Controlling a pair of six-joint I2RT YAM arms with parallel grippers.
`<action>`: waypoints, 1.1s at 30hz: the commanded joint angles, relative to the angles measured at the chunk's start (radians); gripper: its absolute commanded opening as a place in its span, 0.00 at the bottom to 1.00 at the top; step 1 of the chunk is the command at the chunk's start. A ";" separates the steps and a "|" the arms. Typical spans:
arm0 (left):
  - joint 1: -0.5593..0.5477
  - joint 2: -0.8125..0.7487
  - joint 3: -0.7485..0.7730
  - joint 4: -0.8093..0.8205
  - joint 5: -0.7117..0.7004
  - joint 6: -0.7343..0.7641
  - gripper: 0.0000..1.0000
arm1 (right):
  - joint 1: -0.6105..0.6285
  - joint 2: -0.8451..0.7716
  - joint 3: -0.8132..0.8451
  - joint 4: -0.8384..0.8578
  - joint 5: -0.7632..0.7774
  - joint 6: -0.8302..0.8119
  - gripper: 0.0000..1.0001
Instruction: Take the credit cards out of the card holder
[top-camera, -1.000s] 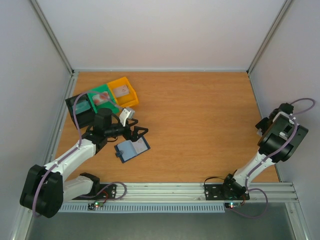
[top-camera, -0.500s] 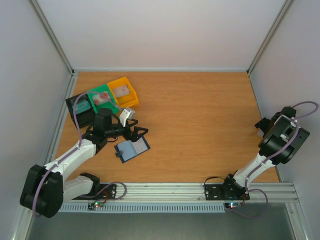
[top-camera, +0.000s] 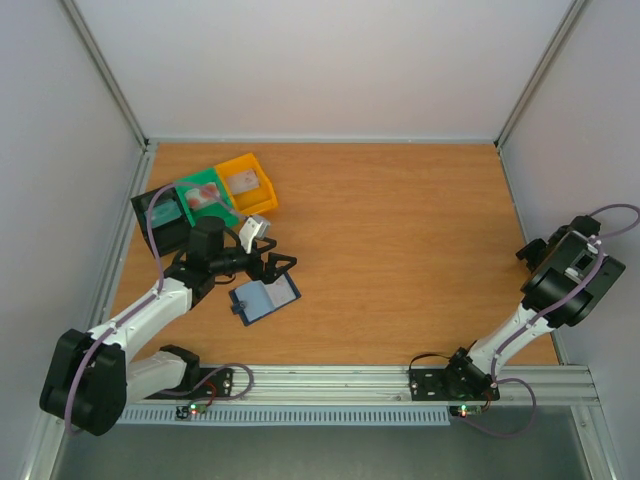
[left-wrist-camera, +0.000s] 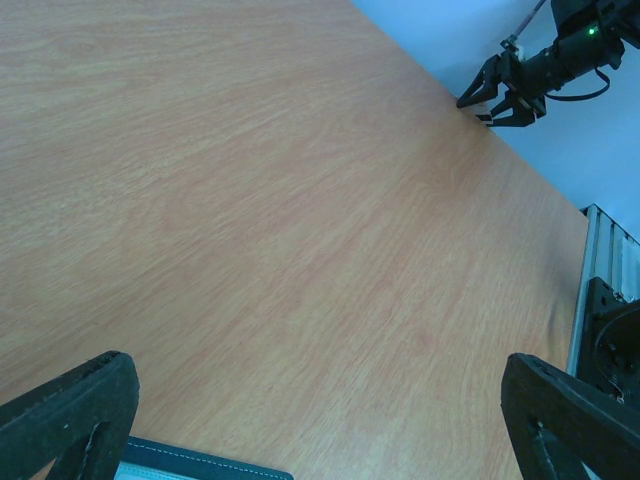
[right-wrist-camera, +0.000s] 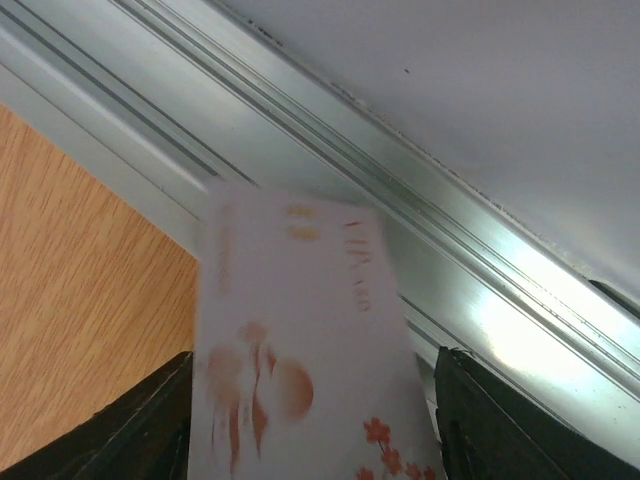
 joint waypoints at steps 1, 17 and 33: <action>-0.004 -0.008 -0.010 0.043 0.006 0.003 0.99 | -0.099 0.069 0.013 0.075 0.074 0.108 0.59; -0.004 -0.009 -0.017 0.050 0.007 -0.001 0.99 | -0.098 0.052 0.021 0.048 0.125 0.087 0.49; -0.004 -0.009 -0.018 0.053 0.015 -0.004 0.99 | -0.008 0.027 0.039 -0.041 0.339 0.049 0.78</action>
